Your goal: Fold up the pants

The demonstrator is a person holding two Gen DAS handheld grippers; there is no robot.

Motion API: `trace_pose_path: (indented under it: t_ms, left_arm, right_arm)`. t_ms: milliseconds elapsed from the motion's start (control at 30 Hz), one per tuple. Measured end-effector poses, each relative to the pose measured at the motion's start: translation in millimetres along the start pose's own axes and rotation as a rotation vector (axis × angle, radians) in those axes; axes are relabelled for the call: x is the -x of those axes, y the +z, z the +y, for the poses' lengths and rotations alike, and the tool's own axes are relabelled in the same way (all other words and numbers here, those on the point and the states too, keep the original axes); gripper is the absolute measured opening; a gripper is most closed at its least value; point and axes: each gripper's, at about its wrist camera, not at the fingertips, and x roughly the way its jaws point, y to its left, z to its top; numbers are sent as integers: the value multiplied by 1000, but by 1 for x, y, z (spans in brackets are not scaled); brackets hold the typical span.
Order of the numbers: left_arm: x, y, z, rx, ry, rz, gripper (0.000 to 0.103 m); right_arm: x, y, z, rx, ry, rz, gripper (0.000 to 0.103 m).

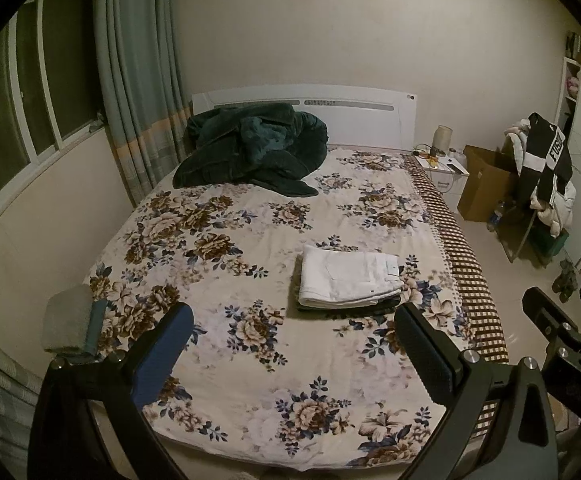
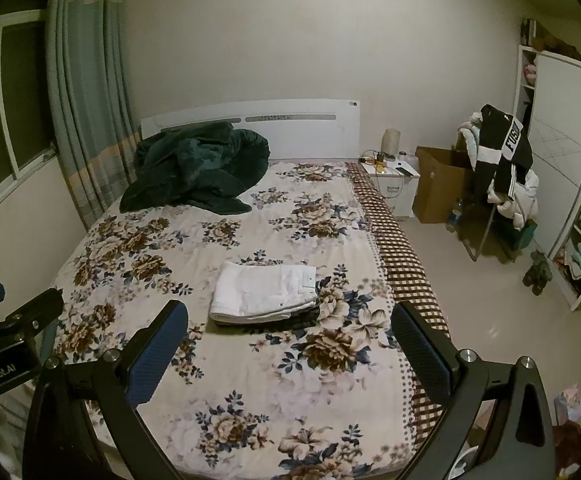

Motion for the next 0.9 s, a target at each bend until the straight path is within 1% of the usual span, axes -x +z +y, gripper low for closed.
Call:
trace_pose_path:
  t_ms: [300, 900]
  left_arm:
    - [3, 0, 1, -3, 0, -1, 103]
    - [7, -2, 3, -3, 1, -4, 103]
  right_arm:
    - [0, 0, 0, 5, -2, -2, 103]
    - [4, -13, 8, -8, -12, 0, 103]
